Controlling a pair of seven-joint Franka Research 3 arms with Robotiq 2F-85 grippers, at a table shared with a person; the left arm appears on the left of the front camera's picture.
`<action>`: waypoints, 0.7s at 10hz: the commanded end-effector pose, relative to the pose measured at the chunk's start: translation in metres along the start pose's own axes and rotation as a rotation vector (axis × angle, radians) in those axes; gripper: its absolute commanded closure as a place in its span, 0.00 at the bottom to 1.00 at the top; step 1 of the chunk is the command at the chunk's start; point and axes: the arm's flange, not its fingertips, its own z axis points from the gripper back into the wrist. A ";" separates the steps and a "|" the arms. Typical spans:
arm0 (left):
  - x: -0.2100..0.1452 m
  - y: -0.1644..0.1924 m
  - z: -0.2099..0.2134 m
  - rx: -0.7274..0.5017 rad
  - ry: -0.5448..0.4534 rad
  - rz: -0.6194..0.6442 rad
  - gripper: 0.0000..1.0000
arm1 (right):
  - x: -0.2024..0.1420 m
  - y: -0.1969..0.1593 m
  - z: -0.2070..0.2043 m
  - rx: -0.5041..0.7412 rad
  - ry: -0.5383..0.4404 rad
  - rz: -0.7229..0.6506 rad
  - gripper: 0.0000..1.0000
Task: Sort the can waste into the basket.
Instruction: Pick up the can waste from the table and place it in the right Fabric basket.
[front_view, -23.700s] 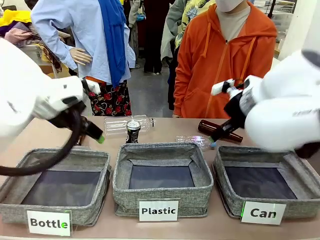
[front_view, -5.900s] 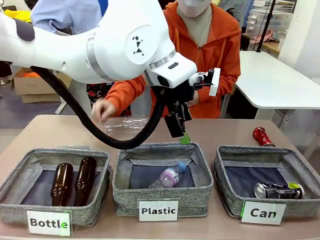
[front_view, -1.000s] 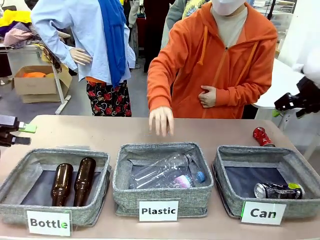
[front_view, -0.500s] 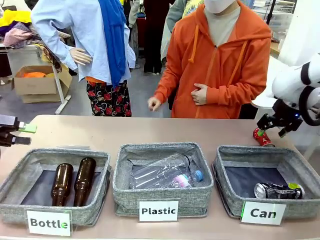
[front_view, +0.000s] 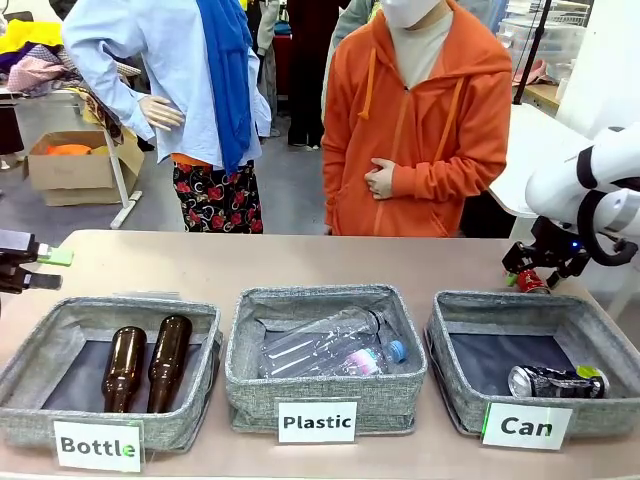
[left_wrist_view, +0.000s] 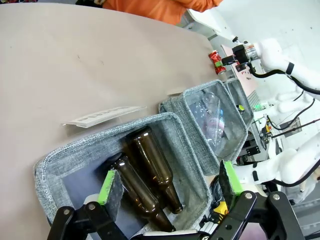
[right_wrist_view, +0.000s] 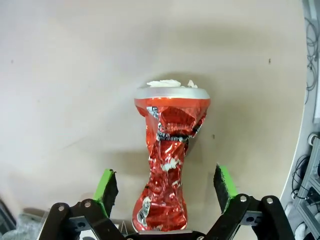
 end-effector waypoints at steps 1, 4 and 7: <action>0.000 -0.001 0.002 -0.009 0.007 -0.007 0.00 | 0.010 0.007 0.000 -0.051 -0.020 -0.018 0.00; 0.000 -0.001 0.002 -0.009 0.007 -0.007 0.00 | 0.010 0.012 0.004 -0.060 -0.050 0.008 0.60; 0.000 -0.001 0.002 -0.009 0.007 -0.007 0.00 | 0.006 0.012 0.006 -0.062 -0.061 0.011 1.00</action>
